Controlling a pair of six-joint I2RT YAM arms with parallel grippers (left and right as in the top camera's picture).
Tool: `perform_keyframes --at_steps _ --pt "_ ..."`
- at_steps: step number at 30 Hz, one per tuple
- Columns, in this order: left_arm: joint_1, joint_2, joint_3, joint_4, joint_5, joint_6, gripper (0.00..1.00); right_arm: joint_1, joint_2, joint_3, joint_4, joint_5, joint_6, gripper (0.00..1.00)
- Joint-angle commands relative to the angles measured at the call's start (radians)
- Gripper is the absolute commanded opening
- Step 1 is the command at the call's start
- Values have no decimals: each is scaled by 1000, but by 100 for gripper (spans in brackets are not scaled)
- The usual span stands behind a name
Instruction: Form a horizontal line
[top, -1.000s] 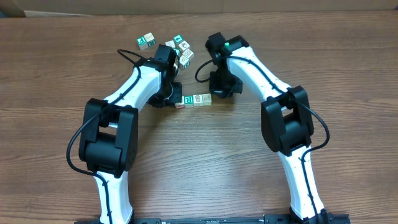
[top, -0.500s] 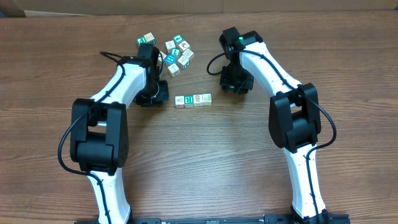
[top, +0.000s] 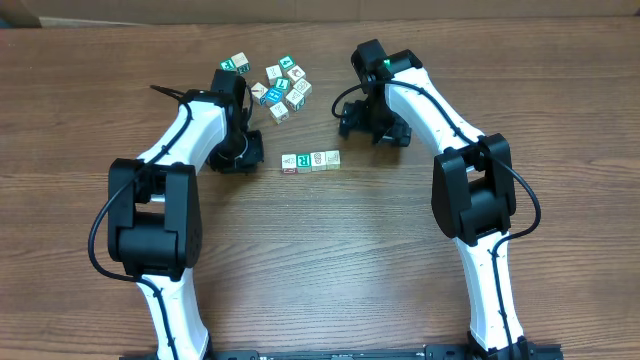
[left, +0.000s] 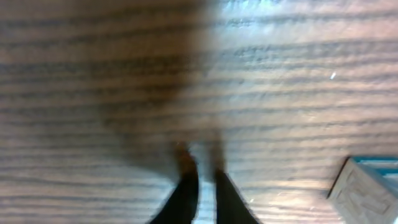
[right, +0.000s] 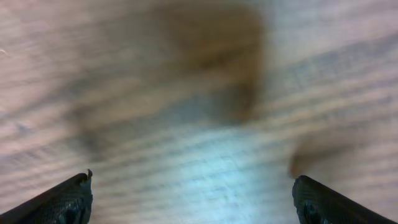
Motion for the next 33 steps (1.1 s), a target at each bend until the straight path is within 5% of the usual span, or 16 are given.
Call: perform_keyframes --at_steps 1,13,14,15,16,17,33 --pt "10 0 -7 -21 -6 13 4 -4 7 10 56 7 5 100" --pt "114 -410 -6 -73 -14 -68 9 -4 7 10 226 7 5 100" --pt "119 -444 -6 -86 -18 -66 16 -4 7 10 230 7 5 100" --pt "120 -480 -6 -102 -26 -66 38 -4 7 10 231 7 5 100" --pt "120 -502 -6 -114 -26 -66 85 -4 7 10 231 7 5 100" --pt "120 -527 -6 -127 -25 -66 100 -4 7 10 232 7 5 100" --pt "120 -570 -6 -129 -25 -66 100 -4 7 10 232 7 5 100"
